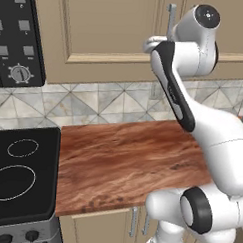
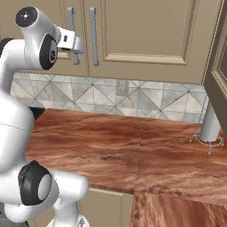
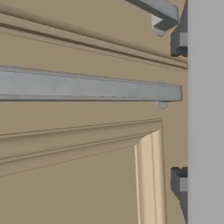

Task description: Open the cabinet and move the ladle to the pot. Then close the cabinet.

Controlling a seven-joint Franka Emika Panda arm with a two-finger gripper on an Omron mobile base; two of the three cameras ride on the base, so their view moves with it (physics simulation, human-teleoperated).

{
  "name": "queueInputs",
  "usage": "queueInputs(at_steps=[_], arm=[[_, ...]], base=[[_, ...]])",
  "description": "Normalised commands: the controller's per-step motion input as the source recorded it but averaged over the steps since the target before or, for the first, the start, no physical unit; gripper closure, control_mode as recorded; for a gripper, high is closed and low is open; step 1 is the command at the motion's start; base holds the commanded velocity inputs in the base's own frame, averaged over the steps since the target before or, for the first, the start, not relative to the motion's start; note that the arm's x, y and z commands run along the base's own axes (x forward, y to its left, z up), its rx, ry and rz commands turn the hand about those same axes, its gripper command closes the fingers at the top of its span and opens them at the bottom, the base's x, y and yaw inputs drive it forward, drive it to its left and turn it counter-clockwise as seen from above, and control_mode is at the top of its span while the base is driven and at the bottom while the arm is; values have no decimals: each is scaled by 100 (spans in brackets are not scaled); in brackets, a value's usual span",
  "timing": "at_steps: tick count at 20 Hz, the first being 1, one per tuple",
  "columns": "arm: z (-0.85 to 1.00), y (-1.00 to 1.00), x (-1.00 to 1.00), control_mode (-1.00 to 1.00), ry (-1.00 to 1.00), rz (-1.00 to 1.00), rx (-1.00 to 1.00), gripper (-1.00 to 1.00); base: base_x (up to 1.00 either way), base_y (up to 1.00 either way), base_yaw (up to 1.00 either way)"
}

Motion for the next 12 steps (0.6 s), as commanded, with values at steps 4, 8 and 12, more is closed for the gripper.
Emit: queueInputs(at_steps=[4, 8, 12], arm=[[-15, -1, 47, -100, 0, 1, 0, -100], [-27, -4, 48, -100, 0, 3, 0, -100], [-27, 0, 48, -100, 0, 4, 0, -100]], base=[[0, 0, 0], [0, 0, 0], [0, 0, 0]])
